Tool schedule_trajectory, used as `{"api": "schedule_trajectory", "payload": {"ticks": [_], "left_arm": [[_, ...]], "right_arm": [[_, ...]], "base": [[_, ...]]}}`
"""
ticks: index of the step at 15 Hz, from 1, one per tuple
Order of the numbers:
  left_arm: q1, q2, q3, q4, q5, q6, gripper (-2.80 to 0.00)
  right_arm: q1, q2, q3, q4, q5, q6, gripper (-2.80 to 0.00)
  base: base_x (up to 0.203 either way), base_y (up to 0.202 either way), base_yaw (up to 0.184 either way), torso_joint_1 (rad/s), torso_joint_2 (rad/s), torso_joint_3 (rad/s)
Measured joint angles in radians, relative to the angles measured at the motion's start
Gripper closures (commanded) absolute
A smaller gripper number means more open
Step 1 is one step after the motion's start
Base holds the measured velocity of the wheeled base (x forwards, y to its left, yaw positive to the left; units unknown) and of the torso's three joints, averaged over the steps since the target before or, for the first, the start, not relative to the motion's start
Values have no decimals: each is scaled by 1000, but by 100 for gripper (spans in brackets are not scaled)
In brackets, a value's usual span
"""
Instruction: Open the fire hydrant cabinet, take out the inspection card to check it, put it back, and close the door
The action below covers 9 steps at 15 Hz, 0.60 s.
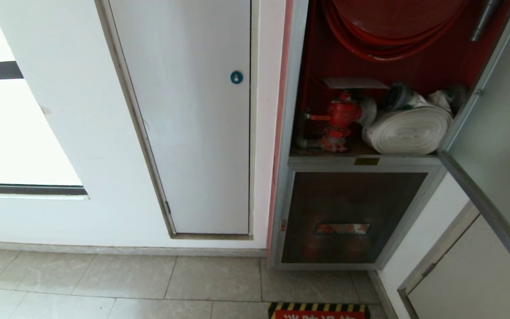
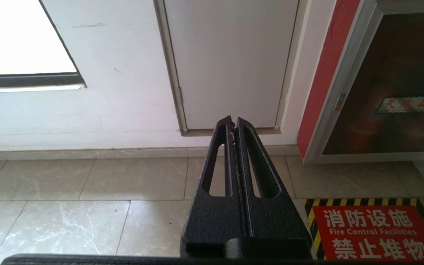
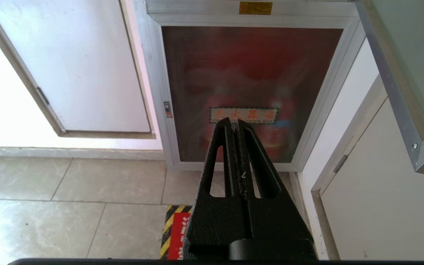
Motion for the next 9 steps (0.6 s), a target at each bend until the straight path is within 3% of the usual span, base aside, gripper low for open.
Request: {"api": "schedule_trajectory", "payload": {"ticks": [9], "left_arm": [[0, 0, 0, 0, 0, 0, 0]], "right_arm": [[0, 0, 0, -1, -1, 4, 0]], "base": [[7, 0, -1, 0, 0, 0]]}}
